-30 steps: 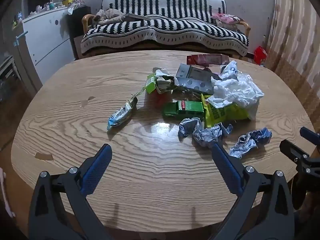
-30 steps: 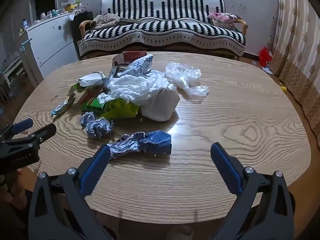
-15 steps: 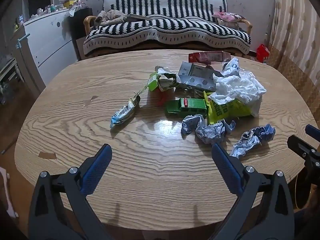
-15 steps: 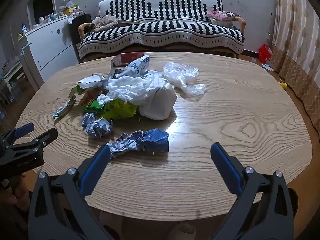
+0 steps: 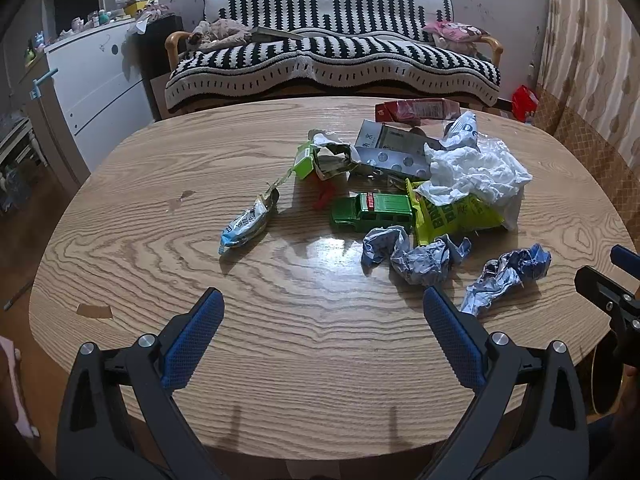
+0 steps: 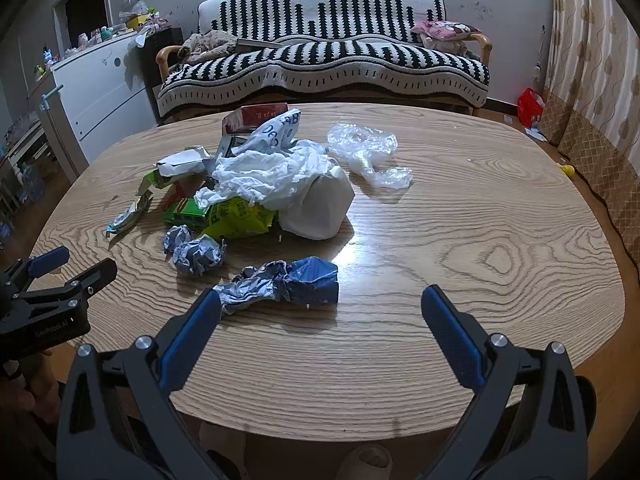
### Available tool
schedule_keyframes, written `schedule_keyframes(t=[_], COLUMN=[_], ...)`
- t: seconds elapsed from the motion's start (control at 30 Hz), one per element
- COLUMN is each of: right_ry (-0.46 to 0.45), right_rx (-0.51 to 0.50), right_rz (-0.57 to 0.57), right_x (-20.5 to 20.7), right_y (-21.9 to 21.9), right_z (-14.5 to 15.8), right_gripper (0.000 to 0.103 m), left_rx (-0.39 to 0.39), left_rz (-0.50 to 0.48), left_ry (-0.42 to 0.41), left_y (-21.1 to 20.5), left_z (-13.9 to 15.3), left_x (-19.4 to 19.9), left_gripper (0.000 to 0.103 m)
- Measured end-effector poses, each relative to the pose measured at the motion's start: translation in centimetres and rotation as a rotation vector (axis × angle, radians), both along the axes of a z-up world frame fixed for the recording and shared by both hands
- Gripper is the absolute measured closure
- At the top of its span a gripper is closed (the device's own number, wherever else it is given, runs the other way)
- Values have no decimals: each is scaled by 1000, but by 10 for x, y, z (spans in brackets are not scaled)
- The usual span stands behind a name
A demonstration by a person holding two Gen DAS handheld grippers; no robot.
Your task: Collect trash
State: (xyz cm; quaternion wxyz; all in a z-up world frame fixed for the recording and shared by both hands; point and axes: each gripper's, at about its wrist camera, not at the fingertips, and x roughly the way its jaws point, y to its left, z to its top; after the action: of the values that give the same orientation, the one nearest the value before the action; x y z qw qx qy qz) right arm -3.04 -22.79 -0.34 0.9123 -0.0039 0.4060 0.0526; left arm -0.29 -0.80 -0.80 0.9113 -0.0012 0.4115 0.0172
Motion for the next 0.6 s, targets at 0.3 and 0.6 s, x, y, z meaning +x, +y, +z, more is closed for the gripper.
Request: schedule_keyframes(t=[0.3, 0.6], right_ry=[-1, -2], right_rx=[0, -1], right_rz=[-1, -1], right_x=[0, 0], right_y=[0, 0], right_z=[0, 0], right_gripper=[6, 6], left_rx=[1, 3], left_rz=[-1, -1], left_ry=[1, 2], left_y=[0, -1], left_z=[0, -1], left_x=[0, 0], left_gripper=[6, 6])
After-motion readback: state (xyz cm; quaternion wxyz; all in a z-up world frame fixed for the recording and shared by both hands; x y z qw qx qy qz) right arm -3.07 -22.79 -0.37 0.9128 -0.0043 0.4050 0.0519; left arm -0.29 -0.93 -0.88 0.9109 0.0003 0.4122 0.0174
